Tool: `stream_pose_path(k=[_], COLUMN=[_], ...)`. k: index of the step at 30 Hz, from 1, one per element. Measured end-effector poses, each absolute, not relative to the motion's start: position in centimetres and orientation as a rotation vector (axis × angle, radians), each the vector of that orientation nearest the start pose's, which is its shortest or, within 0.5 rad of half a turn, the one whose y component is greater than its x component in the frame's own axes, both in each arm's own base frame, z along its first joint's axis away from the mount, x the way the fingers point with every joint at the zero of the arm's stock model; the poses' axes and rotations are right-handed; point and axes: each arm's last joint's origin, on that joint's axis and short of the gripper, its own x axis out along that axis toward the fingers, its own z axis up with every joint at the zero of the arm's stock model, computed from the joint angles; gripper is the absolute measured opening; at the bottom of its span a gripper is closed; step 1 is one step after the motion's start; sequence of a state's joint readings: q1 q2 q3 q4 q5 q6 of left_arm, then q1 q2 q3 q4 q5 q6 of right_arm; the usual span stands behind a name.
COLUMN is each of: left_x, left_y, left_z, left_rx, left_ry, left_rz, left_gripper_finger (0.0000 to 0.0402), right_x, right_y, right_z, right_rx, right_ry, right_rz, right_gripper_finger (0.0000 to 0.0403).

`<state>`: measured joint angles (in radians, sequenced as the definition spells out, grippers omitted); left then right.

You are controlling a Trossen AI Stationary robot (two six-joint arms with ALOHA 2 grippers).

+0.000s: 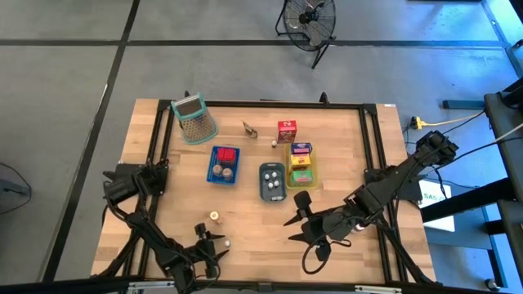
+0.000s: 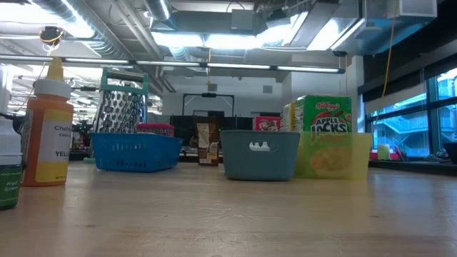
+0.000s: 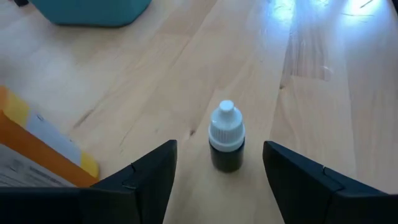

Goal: Pick & Place Kitchen Items
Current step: Put the small green food coloring into the green bin

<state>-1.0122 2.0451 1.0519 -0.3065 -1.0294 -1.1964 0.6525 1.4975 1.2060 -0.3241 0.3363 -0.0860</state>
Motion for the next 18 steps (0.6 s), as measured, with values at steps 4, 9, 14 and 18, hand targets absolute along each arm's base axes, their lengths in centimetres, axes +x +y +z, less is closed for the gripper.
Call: stream_pose_path(k=[4,9,14,18], left_x=[20.65,20.59,20.63,20.74], left_y=[-28.28,-28.31,-28.26,-28.19], left_z=[7.71,7.62,7.57,7.57], left_rx=[-0.064,-0.057,-0.059,-0.062], left_ry=[0.483,0.462,0.477,0.477], left_rz=[0.389,0.396,0.393,0.397], left_gripper_finger=[0.0235,0.0235,0.0235,0.0235], right_x=[26.81,26.82,26.82,26.83], right_y=[19.30,19.29,19.28,19.27], right_z=[29.90,29.90,29.90,29.90], right_rx=[-0.377,-0.377,-0.377,-0.377], right_ry=[0.532,0.531,0.531,0.531], right_rz=[0.330,0.330,0.330,0.329], right_gripper_finger=[0.0185,0.0185,0.0185,0.0185])
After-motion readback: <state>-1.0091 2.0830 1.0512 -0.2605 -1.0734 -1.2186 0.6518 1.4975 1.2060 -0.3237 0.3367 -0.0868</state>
